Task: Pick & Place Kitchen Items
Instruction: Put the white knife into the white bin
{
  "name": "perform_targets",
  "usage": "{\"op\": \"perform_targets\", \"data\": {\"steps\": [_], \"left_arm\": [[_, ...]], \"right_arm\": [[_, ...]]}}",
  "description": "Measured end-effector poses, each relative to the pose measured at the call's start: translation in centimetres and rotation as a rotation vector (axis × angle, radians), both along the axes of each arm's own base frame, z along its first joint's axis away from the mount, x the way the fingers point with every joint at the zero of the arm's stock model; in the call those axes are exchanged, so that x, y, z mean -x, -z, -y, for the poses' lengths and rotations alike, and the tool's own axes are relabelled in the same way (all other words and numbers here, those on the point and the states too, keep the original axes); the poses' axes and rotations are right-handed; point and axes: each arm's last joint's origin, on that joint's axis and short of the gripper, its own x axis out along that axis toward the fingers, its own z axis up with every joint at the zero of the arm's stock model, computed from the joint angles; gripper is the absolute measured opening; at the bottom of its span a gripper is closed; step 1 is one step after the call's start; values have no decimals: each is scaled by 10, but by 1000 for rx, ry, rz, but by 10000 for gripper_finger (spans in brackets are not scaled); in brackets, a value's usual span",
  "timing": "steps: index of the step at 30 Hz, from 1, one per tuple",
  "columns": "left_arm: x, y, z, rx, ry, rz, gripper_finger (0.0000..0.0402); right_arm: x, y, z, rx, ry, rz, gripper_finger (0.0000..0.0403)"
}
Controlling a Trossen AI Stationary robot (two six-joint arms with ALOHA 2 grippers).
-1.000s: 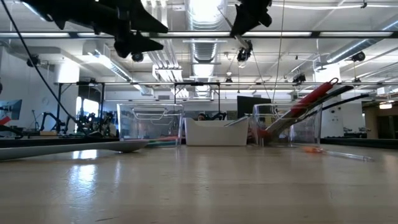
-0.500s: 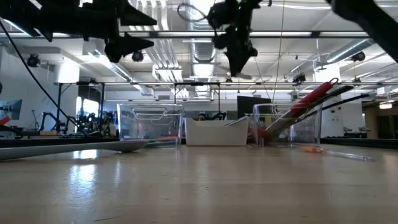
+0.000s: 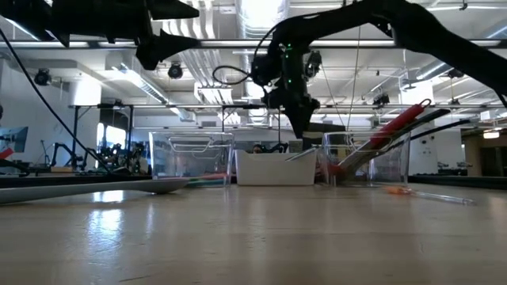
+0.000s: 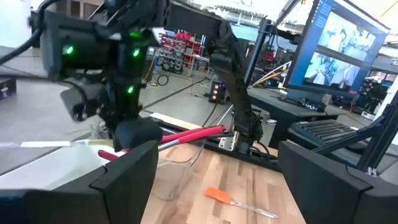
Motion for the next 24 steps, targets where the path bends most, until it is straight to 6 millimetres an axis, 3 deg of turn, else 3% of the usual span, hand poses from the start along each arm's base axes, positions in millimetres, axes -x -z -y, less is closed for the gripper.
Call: {"op": "perform_targets", "data": {"steps": [10,24], "left_arm": [[0,0,0,12,2,3,335],[0,0,0,17,2,3,335]], "right_arm": [[-7,29,10,-2,-6,-59,56],[-8,32,12,3,-4,-48,69]]}}
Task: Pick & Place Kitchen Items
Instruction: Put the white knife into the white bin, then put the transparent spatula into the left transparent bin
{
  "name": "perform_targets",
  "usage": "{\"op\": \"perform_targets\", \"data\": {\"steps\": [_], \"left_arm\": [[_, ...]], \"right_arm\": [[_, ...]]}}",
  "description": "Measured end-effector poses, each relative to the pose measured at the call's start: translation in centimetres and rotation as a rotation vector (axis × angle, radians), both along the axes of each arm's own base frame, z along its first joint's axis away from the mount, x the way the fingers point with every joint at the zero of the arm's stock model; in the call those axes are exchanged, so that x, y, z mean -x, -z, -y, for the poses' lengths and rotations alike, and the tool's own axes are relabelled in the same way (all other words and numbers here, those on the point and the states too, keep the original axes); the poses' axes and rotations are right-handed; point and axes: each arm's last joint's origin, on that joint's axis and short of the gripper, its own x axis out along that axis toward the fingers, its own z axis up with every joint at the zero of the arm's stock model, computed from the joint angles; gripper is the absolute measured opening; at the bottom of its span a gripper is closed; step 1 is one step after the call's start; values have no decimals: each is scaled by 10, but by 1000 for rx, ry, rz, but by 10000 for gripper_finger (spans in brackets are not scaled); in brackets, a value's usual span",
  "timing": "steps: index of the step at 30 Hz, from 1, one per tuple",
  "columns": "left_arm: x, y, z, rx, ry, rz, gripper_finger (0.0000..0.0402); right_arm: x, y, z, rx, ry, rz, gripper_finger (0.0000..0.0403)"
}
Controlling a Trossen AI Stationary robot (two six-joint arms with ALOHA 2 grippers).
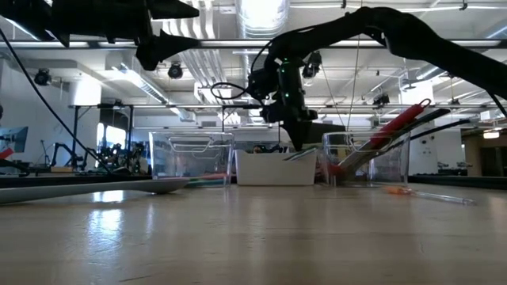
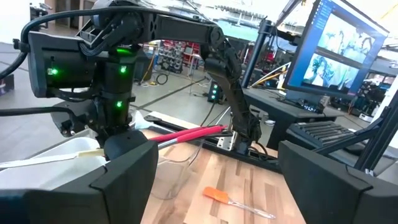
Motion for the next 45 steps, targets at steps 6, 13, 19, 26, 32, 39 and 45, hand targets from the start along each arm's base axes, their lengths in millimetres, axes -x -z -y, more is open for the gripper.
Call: {"op": "perform_targets", "data": {"steps": [6,13,19,26,32,39,45], "left_arm": [[0,0,0,0,0,-1,335],[0,1,0,1,0,-9,335],[0,4,0,2,0,-39,335],[0,6,0,3,0,-57,335],[-1,9,0,14,-4,-87,335],[-1,9,-1,13,-14,-92,335],[0,20,-1,55,-12,-171,335]], "right_arm": [[-1,2,0,-2,2,2,87],[-1,1,0,-3,-3,1,67],[-3,-7,-5,11,-26,21,102],[-8,-17,-14,29,-54,46,133],[-3,-52,-37,57,-101,95,128],[9,-120,-99,117,-185,234,107],[30,-174,-166,144,-238,394,97]]}}
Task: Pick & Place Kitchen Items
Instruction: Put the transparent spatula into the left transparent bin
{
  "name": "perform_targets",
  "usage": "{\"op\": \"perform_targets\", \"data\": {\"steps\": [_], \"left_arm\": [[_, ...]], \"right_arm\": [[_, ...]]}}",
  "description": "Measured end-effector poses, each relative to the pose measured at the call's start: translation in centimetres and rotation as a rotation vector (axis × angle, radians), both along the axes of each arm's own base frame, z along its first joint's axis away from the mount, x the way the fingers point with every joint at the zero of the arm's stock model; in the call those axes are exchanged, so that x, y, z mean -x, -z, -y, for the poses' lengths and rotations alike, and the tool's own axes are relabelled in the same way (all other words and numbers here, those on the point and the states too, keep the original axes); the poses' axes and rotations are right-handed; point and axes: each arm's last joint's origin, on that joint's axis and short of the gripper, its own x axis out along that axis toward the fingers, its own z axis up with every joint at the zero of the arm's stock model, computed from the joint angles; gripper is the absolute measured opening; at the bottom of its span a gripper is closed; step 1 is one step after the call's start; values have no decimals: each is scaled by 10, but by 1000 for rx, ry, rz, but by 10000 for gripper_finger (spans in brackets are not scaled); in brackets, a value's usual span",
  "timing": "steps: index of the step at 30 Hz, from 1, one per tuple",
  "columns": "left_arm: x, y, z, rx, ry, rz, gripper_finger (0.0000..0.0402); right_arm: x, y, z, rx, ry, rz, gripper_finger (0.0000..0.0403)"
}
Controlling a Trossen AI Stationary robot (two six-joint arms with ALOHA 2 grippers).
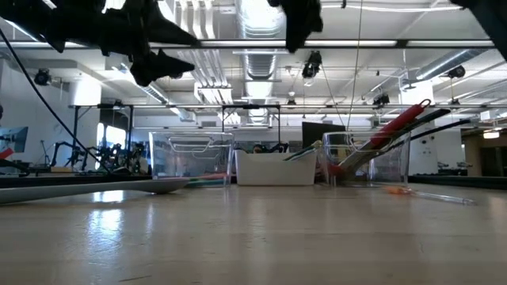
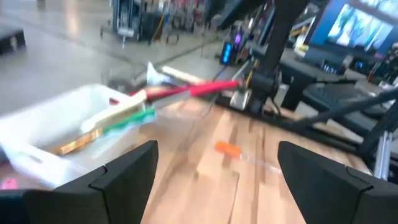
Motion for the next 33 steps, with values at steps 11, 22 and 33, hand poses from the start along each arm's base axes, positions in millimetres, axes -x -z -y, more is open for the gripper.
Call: {"op": "perform_targets", "data": {"steps": [11,22,33], "left_arm": [[0,3,0,48,6,-35,335],[1,6,1,71,4,-52,335],[1,7,1,82,3,-53,335]], "right_arm": [[41,-27,-112,-69,-9,108,95],[70,34,-163,66,120,17,95],[84,121,-155,-57,165,59,95]]}}
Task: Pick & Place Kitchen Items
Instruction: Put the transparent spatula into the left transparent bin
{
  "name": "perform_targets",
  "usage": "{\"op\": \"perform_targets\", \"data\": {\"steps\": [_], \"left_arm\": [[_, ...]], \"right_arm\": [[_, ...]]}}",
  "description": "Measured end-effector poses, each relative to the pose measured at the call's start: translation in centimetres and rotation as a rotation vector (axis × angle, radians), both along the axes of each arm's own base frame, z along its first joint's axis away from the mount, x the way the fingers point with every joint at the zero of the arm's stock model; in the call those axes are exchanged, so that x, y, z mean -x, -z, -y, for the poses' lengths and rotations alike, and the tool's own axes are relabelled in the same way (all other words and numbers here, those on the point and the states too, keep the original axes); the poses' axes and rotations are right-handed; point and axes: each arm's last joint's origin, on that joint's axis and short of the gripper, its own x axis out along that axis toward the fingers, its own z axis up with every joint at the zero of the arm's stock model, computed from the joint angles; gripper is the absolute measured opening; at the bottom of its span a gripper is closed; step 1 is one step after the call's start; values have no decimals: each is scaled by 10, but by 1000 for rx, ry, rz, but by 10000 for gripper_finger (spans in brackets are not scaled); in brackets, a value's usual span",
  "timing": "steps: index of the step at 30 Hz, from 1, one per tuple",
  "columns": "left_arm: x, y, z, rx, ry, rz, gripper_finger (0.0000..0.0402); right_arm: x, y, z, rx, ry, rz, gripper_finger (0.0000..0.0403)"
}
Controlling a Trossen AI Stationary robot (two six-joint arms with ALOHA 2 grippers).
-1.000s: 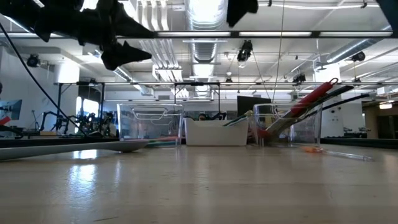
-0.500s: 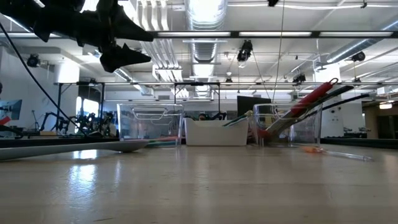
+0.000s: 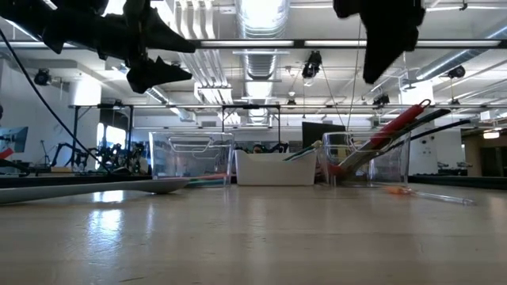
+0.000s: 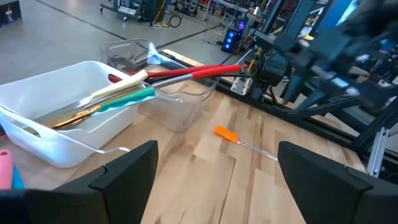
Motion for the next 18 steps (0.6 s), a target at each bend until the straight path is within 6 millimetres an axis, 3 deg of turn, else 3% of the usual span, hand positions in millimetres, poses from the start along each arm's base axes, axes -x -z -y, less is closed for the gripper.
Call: {"op": "perform_targets", "data": {"steps": [8,18], "left_arm": [[0,-2,0,-1,0,5,335],[0,-2,0,-1,0,4,335]], "right_arm": [[10,49,42,-88,142,-81,95],[20,81,81,-167,180,-151,118]]}}
